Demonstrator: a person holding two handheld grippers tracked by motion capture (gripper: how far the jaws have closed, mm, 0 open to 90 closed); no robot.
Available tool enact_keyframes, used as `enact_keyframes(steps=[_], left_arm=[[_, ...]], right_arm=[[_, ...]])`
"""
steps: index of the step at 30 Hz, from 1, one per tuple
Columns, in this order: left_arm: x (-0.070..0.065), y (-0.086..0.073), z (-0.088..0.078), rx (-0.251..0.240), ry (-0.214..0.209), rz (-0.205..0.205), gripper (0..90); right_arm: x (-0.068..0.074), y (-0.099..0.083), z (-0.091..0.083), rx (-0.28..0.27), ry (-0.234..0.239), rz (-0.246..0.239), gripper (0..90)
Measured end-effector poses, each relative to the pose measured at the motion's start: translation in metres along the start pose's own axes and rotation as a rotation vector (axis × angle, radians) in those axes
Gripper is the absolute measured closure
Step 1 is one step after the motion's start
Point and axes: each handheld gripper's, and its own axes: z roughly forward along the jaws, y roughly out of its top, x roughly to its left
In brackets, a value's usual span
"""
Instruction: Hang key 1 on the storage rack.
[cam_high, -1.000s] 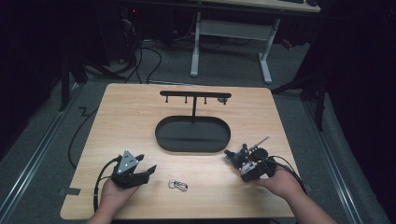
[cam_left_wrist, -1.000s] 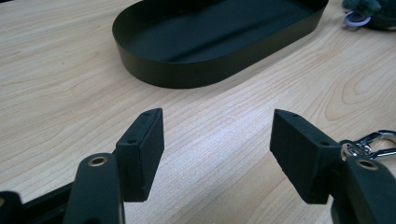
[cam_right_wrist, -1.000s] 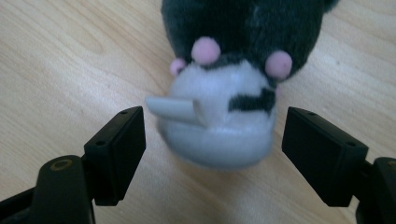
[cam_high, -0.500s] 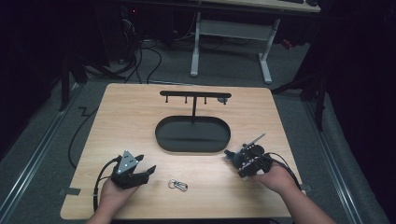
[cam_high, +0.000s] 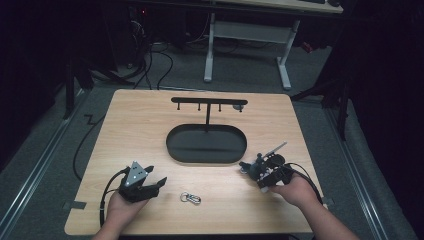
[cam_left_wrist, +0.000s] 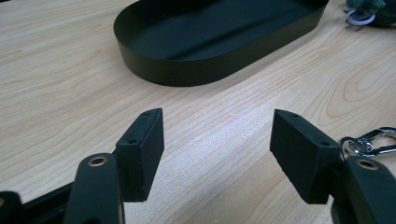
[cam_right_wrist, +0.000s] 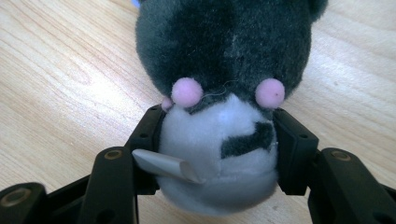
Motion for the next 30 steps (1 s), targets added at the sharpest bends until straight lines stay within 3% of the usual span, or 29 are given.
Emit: enact_keyframes(steps=[21, 25, 26, 30], left_arm=[[0.001, -0.001, 0.0, -0.003, -0.015, -0.005, 35.9], [0.002, -0.002, 0.0, -0.008, -0.018, -0.008, 35.9], [0.003, -0.002, 0.0, -0.011, -0.019, -0.008, 35.9], [0.002, -0.001, -0.001, -0.012, -0.02, -0.006, 35.9]], right_arm=[[0.009, 0.009, -0.039, -0.024, 0.01, -0.049, 46.0], [0.01, 0.011, -0.043, -0.025, 0.008, -0.051, 46.0], [0.012, 0.011, -0.044, -0.025, 0.01, -0.027, 46.0], [0.01, 0.014, -0.048, -0.035, 0.015, -0.037, 46.0]])
